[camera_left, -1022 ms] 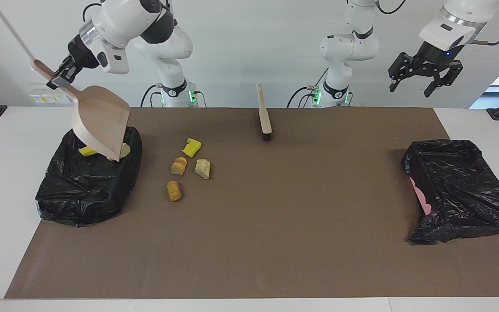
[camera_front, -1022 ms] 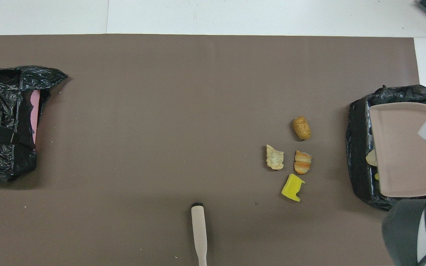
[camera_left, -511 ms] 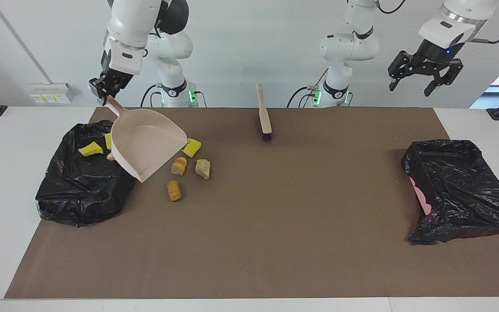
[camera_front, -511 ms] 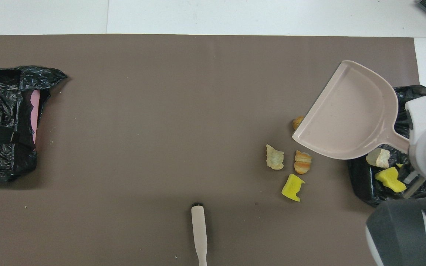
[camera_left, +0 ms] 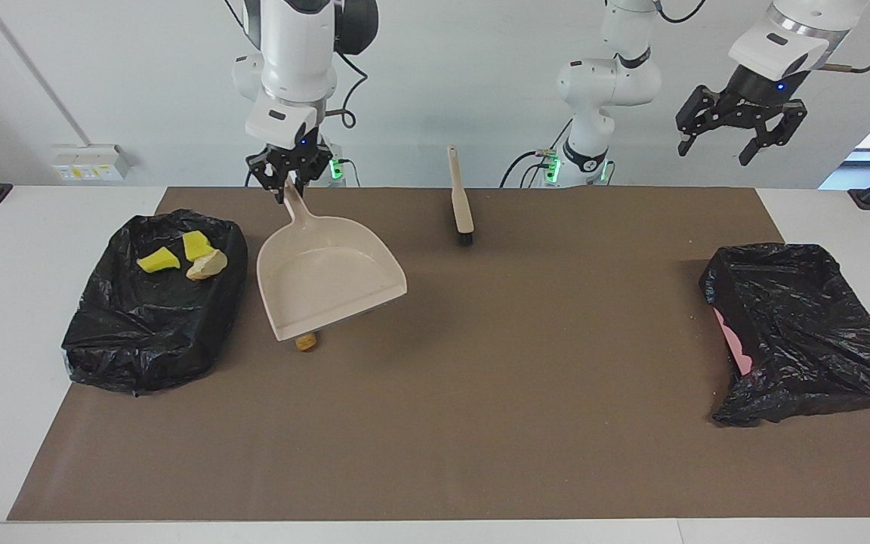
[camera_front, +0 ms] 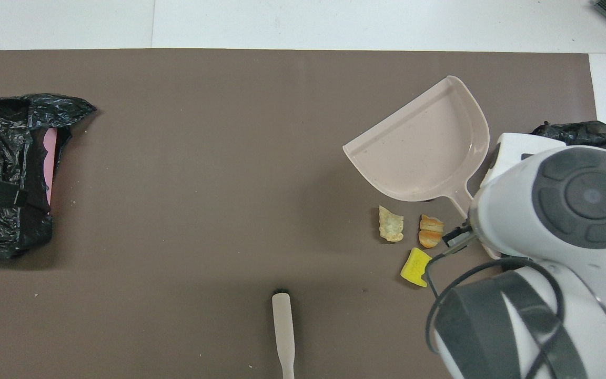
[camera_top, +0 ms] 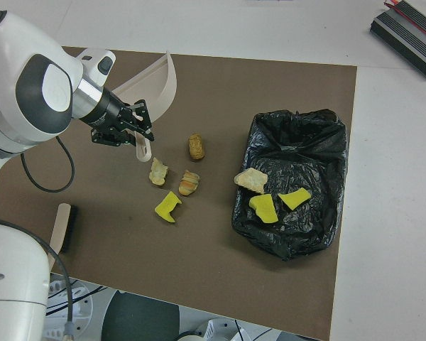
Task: Sweep and dump trash in bin
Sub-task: 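Bring the empty dustpan back to the table center with the right gripper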
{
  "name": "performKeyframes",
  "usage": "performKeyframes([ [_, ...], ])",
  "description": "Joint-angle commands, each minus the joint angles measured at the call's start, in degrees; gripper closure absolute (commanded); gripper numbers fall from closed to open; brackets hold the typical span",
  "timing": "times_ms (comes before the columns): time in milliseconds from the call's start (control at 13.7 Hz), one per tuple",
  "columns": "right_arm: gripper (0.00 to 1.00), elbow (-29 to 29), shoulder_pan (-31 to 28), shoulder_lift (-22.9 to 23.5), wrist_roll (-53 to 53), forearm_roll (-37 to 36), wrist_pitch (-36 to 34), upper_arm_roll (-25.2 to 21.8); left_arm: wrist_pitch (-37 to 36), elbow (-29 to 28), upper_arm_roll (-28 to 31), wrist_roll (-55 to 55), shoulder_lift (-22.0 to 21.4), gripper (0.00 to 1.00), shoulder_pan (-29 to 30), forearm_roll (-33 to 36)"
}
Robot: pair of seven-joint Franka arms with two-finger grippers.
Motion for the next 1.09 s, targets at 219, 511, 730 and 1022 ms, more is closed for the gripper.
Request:
performKeyframes([
  [219,1.00,12.6,11.1,18.2,29.0,3.4,4.5,0.1,-0.6,-0.1,-0.7,-0.2,-0.5,0.00,1.3,1.5],
  [511,1.00,18.4,16.0,26.1,39.4,6.4,9.7,0.0,-0.8,-0.1,-0.7,-0.2,-0.7,0.00,0.6,1.5],
  [730,1.00,22.8,19.5,33.2,45.5,6.5,14.8,0.0,-0.6,-0.6,-0.7,-0.3,-1.0,0.00,0.3,1.4],
  [1022,1.00,28.4,22.0,41.0,49.2,3.9,18.6,-0.4,-0.8,-0.7,-0.8,-0.3,-1.2,0.00,0.2,1.2],
])
